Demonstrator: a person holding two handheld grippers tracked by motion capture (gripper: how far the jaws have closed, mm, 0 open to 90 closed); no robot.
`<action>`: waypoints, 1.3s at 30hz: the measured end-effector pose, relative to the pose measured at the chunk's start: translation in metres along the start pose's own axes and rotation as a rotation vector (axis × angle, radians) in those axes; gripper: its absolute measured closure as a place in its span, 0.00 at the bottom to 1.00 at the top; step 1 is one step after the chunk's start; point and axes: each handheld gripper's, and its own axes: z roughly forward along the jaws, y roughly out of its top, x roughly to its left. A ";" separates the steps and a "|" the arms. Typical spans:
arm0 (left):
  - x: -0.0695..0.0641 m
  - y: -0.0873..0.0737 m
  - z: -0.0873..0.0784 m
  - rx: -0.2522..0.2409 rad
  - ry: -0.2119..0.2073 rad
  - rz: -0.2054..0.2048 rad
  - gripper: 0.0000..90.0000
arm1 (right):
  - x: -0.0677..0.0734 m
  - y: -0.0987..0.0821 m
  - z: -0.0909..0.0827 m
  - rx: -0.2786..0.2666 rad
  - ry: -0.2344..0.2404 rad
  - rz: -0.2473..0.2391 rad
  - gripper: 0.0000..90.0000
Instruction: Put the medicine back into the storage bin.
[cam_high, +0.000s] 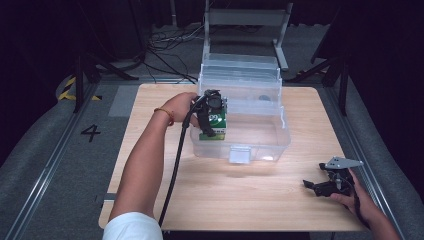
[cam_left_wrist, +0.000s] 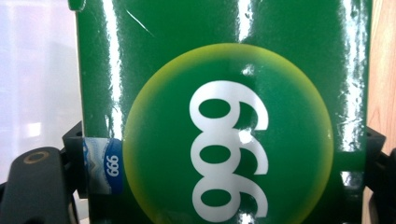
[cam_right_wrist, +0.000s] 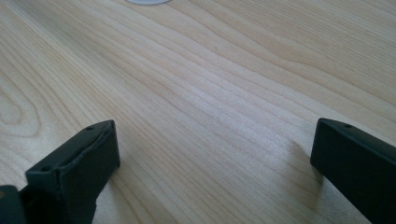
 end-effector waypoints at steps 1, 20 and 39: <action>0.000 -0.001 0.002 0.011 0.002 0.002 0.18 | 0.000 0.000 0.000 0.000 0.000 0.000 0.02; 0.001 -0.004 0.025 -0.029 -0.006 -0.044 0.16 | 0.000 0.000 0.000 -0.002 -0.003 0.003 0.02; -0.005 -0.003 0.014 -0.090 0.014 -0.075 0.20 | 0.001 -0.001 0.000 -0.004 -0.006 0.002 0.01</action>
